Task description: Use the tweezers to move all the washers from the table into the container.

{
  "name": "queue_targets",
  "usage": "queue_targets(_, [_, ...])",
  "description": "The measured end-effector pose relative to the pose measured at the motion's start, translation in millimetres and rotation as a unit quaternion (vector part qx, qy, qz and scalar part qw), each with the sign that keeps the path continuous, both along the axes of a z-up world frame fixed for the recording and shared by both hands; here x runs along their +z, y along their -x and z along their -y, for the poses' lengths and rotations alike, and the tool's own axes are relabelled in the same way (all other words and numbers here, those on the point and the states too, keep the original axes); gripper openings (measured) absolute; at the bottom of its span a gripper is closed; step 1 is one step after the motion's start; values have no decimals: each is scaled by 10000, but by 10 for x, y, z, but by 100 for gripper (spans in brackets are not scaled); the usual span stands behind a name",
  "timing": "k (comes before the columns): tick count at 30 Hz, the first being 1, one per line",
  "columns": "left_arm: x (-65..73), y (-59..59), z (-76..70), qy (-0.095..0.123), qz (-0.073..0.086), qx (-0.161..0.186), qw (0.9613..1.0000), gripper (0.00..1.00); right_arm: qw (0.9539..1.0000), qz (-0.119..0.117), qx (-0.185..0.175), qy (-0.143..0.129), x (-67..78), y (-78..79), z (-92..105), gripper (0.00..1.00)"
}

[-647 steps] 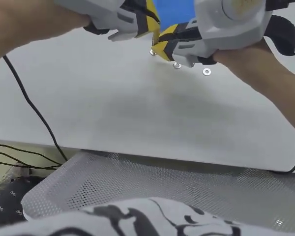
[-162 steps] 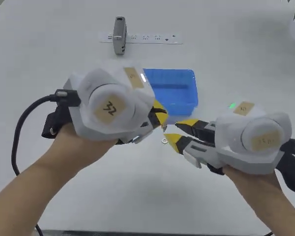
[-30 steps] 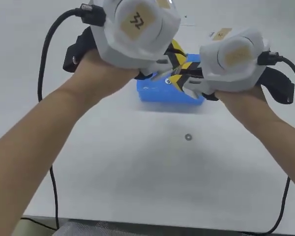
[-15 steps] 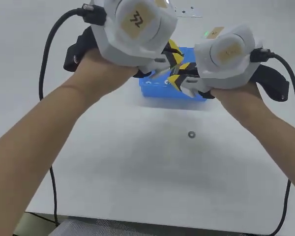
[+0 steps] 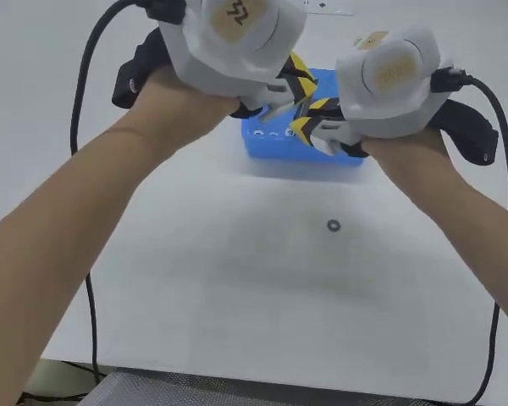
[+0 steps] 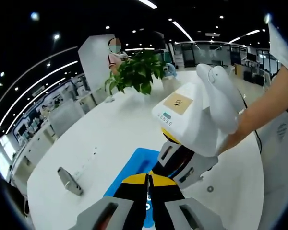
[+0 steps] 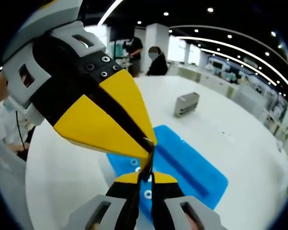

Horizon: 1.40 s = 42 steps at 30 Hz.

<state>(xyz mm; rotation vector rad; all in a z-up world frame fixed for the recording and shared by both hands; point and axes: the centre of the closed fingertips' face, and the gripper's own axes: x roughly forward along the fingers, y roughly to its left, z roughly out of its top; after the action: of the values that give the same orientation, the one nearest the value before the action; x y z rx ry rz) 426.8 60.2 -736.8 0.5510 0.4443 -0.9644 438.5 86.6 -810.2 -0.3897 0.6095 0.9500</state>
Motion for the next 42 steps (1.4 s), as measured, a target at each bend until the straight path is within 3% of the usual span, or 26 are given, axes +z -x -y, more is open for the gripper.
queue_targets(5, [-47,-63,-38,5,-21,39,10000,0,10000,-49,-77,-22,-24,-36,-4,4])
queue_targets(14, [78,94,-5,-57,30,-30,10000,0,10000,81,-19,-28,49,19,-7,5])
queue_targets(16, [72,114,-2,-66,76,-39,9999,0,9998,176,-40,-48,108,43,11,5])
queue_targets(19, [171,190,25,-64,151,-59,9998,0,9993,374,-38,-88,194,37,56,6])
queue_targets(24, [341,354,67,20,233,-128,9996,0,9969,655,-45,-433,527,218,123,10])
queue_targets(27, [348,421,66,30,273,-219,9994,0,9959,797,56,-422,621,312,134,12])
queue_targets(30, [404,520,116,1,293,-307,9991,0,9956,815,115,-451,701,428,190,10])
queue_targets(33, [443,660,170,-115,318,-454,9984,0,9949,734,123,-685,785,566,224,9])
queue_targets(39, [441,797,268,-45,241,-635,9977,0,9951,582,87,-799,754,746,316,6])
queue_targets(42, [367,870,335,-73,143,-748,9971,0,9958,496,41,-763,680,813,369,6])
